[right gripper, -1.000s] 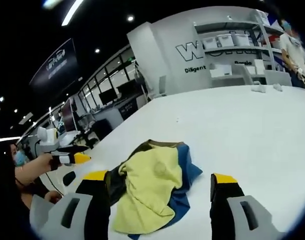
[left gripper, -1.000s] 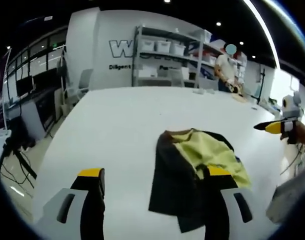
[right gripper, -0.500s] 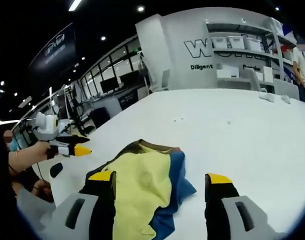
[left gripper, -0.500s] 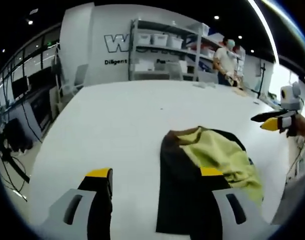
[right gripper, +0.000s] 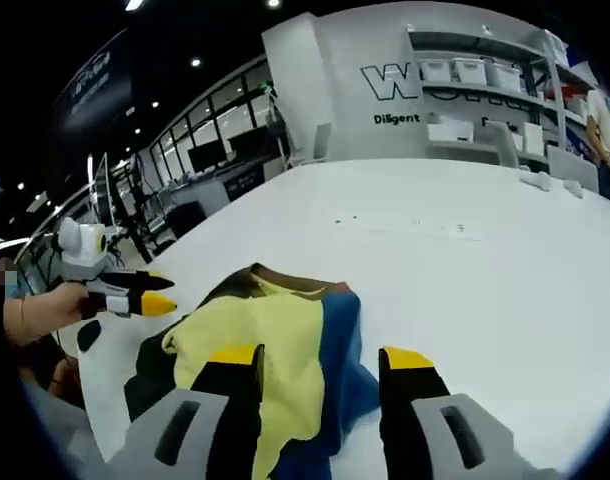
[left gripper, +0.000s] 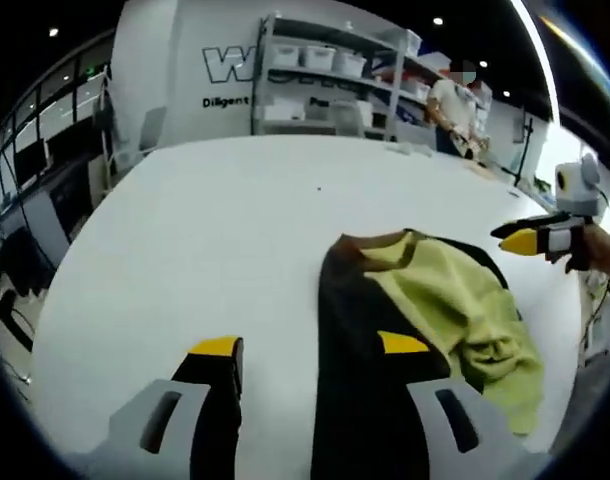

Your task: Fold the garment on the visible template until the final outline fits inside the template.

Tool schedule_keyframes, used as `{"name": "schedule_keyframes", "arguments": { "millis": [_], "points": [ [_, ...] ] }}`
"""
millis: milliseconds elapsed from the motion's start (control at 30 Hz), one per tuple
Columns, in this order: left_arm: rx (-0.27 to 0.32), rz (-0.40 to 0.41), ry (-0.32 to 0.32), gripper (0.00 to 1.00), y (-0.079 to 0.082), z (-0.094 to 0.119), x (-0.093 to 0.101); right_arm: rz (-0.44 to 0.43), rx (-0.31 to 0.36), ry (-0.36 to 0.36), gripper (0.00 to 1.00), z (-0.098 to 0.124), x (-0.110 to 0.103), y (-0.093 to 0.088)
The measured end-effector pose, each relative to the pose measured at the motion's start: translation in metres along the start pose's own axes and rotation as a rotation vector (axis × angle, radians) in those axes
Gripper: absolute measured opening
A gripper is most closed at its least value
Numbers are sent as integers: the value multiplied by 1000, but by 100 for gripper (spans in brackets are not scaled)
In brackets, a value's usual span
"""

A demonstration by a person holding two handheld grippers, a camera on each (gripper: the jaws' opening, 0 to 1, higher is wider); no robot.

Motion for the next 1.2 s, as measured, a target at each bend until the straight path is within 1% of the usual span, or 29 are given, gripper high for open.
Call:
{"name": "schedule_keyframes", "arguments": {
  "millis": [133,200,300,400,467,600,667,767,833,867,933,967,1033,1067,1133,1200],
  "points": [
    [-21,-8,-6,42,-8,-7,0,39,-27,-16,34,-9,0,-6],
    [-31,-3,2,40,-11,-8,-1,49,-38,-24,31,-12,0,-8],
    [-59,-7,7,35,-17,-10,-1,45,-48,-27,28,-14,2,-12],
    [-71,10,4,31,-22,-12,-1,36,-46,-32,21,-15,3,-16],
    [-68,0,16,29,-22,-10,-1,40,-50,-43,17,-16,3,-18],
    [-71,-13,0,24,-21,-12,1,71,-46,-66,10,-16,3,-20],
    [-74,-28,2,21,-22,-12,3,83,-45,-76,8,-15,2,-21],
    [-78,-48,2,16,-23,-13,7,66,-40,-69,4,-15,3,-22],
    [-80,-57,0,12,-23,-14,7,14,-39,-57,0,-14,2,-24],
    [-93,-63,18,9,-23,-14,6,18,-42,-62,0,-14,2,-25],
    [-95,-64,31,7,-23,-13,5,21,-40,-73,0,-14,3,-27],
    [-93,-58,27,5,-23,-14,4,18,-40,-82,0,-13,3,-27],
    [-95,-48,15,1,-24,-13,5,18,-39,-77,0,-12,2,-27],
    [-94,-46,17,0,-24,-13,4,14,-40,-77,0,-12,2,-27],
    [-94,-46,19,0,-23,-13,5,27,-32,-98,0,-10,2,-27],
    [-98,-53,25,0,-23,-13,6,39,-24,-106,10,-9,1,-26]
  ]
}}
Point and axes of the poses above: the point that each gripper's makers call its tool centre point, and the gripper's own axes: z roughly backward along the fingers, x roughly to its right, y roughly out of its top, the point moved 9 cm from there along z, roughly backward along the fingers, and after that the axes turned 13 degrees about -y, right-handed, at the moved point
